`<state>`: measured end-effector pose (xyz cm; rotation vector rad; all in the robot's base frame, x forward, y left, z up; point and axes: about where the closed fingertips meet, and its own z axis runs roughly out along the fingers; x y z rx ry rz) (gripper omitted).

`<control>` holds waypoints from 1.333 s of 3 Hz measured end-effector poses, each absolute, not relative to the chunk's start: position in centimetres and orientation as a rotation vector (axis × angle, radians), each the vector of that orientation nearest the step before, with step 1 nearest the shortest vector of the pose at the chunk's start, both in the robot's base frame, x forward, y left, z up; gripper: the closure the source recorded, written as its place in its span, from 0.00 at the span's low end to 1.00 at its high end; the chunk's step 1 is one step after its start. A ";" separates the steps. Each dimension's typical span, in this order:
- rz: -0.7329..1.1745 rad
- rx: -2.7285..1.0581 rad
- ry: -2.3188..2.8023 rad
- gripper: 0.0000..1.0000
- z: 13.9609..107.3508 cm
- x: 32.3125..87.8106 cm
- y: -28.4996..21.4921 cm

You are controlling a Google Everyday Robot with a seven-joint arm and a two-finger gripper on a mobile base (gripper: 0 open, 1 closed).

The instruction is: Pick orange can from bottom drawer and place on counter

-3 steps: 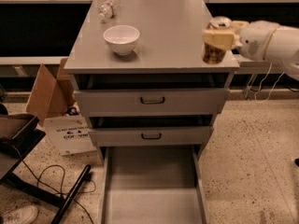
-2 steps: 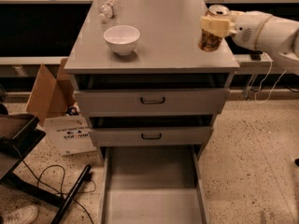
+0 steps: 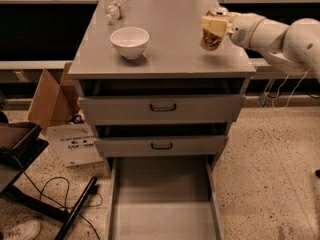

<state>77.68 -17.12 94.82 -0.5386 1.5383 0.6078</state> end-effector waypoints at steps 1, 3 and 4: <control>0.613 -0.590 1.613 1.00 90.1 80.6 -14.1; 0.612 -0.600 1.620 0.50 89.7 80.9 -13.5; 0.611 -0.600 1.620 0.27 89.7 80.9 -13.5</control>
Offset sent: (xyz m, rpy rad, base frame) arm 0.0247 0.0258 -0.0390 -0.0440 0.0522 0.0266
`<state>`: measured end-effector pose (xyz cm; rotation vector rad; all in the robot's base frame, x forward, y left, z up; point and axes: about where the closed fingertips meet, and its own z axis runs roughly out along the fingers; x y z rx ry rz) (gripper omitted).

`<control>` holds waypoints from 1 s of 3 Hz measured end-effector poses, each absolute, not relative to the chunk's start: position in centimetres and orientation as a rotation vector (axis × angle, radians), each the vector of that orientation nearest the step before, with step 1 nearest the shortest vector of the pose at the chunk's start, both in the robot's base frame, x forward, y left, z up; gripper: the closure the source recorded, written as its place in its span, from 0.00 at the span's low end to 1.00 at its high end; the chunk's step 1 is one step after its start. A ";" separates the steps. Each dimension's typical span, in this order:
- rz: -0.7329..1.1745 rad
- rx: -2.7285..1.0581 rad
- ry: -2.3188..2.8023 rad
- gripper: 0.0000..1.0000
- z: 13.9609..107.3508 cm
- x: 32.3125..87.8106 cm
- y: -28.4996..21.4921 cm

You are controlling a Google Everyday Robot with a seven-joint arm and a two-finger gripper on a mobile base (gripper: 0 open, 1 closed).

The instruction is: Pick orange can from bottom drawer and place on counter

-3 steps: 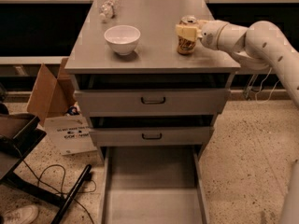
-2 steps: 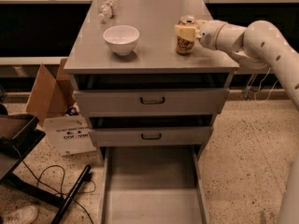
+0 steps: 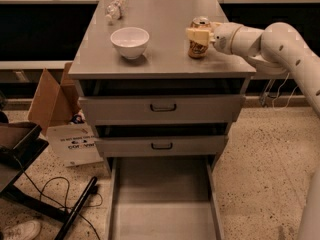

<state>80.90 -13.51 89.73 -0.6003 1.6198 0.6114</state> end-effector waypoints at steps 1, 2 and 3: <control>0.528 -0.655 1.626 0.00 92.5 79.7 -15.4; 0.405 -0.729 1.648 0.00 95.6 77.4 -17.0; 0.296 -0.752 1.660 0.00 98.0 73.2 -19.8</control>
Offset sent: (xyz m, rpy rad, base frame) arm -0.0657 -0.0638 0.1031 -0.3552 -0.0917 -0.0724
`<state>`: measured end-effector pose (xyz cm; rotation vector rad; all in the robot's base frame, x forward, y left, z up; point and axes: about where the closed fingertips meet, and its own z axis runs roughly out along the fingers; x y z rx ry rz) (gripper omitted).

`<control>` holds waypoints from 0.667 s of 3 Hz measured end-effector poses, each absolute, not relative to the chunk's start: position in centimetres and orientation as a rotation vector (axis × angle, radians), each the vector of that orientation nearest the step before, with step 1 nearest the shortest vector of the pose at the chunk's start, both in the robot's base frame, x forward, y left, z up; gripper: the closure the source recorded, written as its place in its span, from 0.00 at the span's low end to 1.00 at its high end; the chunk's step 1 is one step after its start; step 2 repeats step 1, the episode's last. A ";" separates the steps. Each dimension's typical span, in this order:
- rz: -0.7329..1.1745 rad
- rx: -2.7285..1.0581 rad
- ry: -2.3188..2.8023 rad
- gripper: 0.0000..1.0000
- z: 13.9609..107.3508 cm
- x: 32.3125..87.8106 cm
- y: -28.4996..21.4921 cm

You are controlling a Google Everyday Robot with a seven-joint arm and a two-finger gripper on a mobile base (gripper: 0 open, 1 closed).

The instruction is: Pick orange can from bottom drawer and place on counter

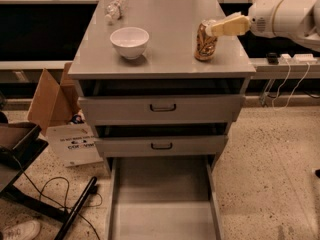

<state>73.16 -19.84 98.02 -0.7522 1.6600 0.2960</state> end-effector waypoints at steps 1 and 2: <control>0.228 -0.739 1.680 0.00 98.3 69.7 -22.2; 0.228 -0.739 1.680 0.00 98.3 69.7 -22.2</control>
Offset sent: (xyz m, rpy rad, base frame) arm 0.0000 0.0000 0.0000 0.0000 0.0000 0.0000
